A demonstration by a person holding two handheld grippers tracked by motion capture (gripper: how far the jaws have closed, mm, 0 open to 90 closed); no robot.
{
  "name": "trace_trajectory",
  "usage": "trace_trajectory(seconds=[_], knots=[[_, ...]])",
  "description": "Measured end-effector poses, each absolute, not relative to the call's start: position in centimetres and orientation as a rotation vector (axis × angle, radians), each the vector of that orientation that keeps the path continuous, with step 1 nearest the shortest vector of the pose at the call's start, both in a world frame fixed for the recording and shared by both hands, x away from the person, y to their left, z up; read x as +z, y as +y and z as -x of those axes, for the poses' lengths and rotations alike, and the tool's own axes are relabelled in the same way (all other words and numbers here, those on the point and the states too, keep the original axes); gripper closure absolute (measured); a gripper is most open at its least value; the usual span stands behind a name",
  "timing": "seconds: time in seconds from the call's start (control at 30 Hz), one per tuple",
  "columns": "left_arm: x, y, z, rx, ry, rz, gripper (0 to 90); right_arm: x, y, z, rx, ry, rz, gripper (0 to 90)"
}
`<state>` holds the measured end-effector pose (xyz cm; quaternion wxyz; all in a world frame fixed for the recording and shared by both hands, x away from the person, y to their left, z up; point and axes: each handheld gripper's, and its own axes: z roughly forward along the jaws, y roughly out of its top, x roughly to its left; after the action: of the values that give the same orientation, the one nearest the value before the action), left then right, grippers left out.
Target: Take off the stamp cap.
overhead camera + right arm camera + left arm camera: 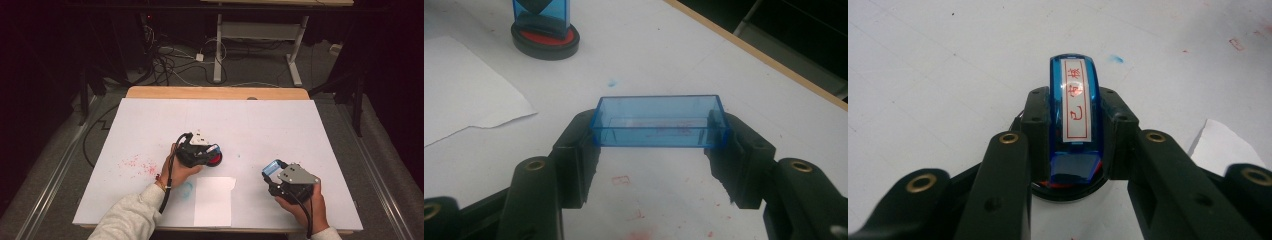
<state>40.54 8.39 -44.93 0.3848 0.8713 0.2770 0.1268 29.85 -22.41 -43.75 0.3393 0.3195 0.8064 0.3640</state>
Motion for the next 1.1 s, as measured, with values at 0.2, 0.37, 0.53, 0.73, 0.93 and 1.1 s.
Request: trace_trajectory(seconds=[0.2,0.37,0.53,0.73,0.93,1.1], knots=[[-44.96,8.34,-40.6,0.322,0.705,-2.222,68.3,-43.81,-22.19,-29.84,0.944,2.107,-0.828,40.4],[-45.0,8.35,-40.71,0.315,0.711,-2.218,68.3,-43.89,-22.13,-29.86,0.942,2.11,-0.832,40.4],[-44.92,8.23,-40.79,0.315,0.707,-2.229,68.3,-43.9,-22.15,-29.89,0.943,2.102,-0.832,40.4],[-44.94,8.26,-40.9,0.304,0.713,-2.227,68.3,-43.92,-22.07,-29.87,0.942,2.1,-0.833,40.4],[-44.98,8.15,-40.81,0.315,0.709,-2.234,68.3,-43.8,-22.11,-29.81,0.951,2.085,-0.832,40.4],[-45.06,8.23,-40.87,0.306,0.714,-2.229,68.2,-43.83,-22.13,-29.8,0.955,2.08,-0.832,40.4]])
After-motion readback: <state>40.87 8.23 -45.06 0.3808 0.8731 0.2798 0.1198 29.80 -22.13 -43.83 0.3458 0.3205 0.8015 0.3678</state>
